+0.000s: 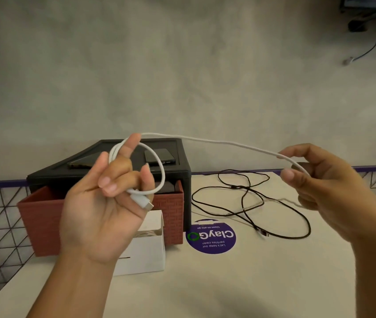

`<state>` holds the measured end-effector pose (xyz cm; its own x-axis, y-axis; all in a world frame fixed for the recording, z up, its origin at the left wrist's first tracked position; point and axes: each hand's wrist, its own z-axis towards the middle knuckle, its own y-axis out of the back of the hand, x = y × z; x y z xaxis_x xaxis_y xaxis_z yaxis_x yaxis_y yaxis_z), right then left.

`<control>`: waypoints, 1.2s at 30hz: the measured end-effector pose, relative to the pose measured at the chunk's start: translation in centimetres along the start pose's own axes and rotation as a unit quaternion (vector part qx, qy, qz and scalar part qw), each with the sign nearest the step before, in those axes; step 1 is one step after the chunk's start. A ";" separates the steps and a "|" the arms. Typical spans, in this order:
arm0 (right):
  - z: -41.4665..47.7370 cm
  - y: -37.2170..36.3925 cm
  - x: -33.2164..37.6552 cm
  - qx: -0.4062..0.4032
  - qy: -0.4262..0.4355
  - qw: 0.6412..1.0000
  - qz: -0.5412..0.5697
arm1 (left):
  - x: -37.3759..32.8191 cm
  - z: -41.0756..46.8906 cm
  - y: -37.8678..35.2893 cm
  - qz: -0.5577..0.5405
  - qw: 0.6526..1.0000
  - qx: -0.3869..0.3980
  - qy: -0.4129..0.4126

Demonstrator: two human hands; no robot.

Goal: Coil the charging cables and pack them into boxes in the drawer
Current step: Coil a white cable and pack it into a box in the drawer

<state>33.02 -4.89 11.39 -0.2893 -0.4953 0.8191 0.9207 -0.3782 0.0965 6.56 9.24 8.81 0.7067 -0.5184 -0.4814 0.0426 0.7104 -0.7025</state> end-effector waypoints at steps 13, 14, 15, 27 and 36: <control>0.1 0.2 1.5 -0.189 0.259 0.911 -0.258 | 0.2 0.2 1.1 -0.006 1.000 0.008 -0.024; 0.2 0.1 1.3 -0.189 0.244 0.913 -0.266 | 0.2 0.2 1.2 -0.004 1.000 0.009 -0.023; 0.3 0.1 1.1 -0.184 0.216 0.917 -0.280 | 0.3 0.2 1.3 0.001 1.000 0.009 -0.021; 0.7 1.1 -9.1 -0.073 -0.310 0.842 -0.436 | 0.5 0.3 1.6 0.047 0.999 0.010 -0.008; 0.8 1.2 -5.6 -0.224 -0.028 0.888 -0.401 | 0.8 0.2 1.4 0.046 0.999 -0.003 0.011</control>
<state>35.93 -1.93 7.35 -0.7796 0.1079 0.6169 0.2248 -0.8713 0.4363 7.31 9.95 7.55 0.6924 -0.4610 -0.5550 -0.0266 0.7524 -0.6582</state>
